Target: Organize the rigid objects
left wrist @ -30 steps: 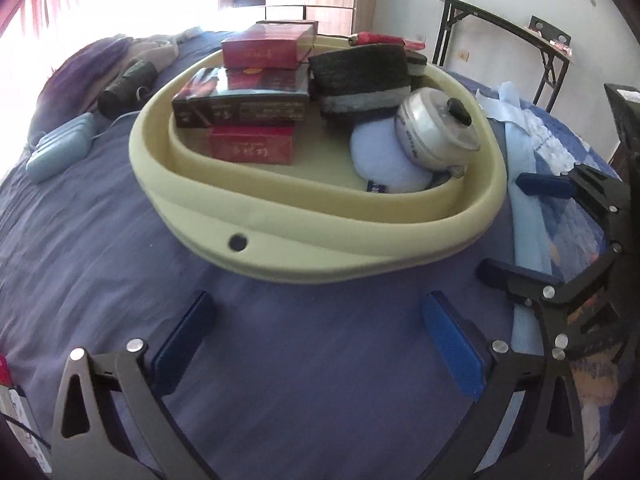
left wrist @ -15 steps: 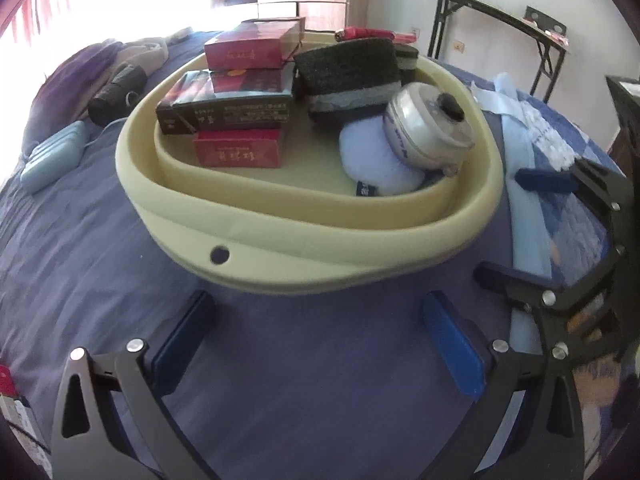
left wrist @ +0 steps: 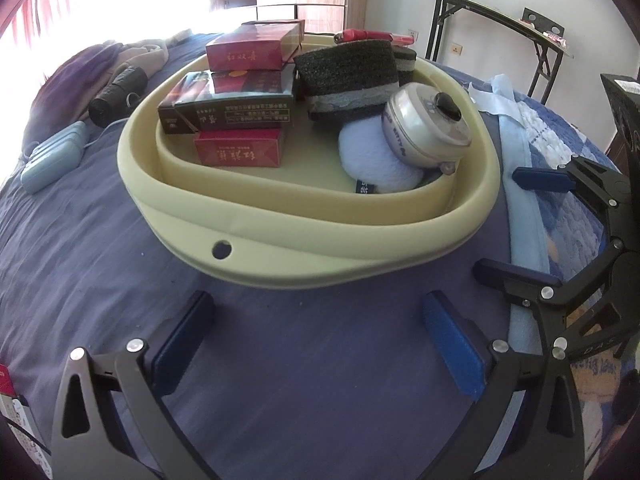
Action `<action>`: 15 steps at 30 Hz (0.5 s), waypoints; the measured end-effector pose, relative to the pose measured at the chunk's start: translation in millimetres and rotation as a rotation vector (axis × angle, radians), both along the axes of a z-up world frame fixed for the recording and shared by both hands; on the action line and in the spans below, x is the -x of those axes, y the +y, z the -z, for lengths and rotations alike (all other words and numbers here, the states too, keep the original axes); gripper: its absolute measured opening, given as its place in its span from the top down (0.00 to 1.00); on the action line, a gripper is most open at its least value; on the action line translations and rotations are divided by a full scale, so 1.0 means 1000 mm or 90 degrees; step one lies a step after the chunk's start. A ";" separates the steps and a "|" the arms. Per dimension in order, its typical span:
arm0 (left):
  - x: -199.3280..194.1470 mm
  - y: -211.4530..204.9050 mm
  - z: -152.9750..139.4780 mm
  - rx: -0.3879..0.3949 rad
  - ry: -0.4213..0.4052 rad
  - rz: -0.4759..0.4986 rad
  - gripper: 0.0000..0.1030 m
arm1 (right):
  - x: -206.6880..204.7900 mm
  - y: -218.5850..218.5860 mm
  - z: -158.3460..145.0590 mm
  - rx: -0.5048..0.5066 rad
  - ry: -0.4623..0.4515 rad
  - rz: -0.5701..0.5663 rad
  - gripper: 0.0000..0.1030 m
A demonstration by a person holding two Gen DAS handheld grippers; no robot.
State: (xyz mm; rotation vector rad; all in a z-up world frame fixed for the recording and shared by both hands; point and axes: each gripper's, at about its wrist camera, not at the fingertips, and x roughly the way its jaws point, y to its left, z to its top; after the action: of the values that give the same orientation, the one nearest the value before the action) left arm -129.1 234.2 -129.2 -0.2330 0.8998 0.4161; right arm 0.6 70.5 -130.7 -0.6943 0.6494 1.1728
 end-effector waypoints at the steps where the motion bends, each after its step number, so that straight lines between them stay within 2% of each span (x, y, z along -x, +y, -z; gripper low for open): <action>1: 0.000 0.000 0.000 0.000 0.000 0.000 0.00 | 0.000 0.000 0.000 0.000 0.000 0.000 0.00; 15: 0.000 -0.001 0.000 0.000 0.000 -0.001 0.00 | 0.001 0.000 0.000 0.000 -0.001 0.000 0.00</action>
State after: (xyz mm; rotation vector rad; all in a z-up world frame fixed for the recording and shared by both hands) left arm -129.4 233.5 -129.6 -0.2335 0.8993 0.4170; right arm 0.1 70.6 -130.6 -0.6949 0.6488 1.1720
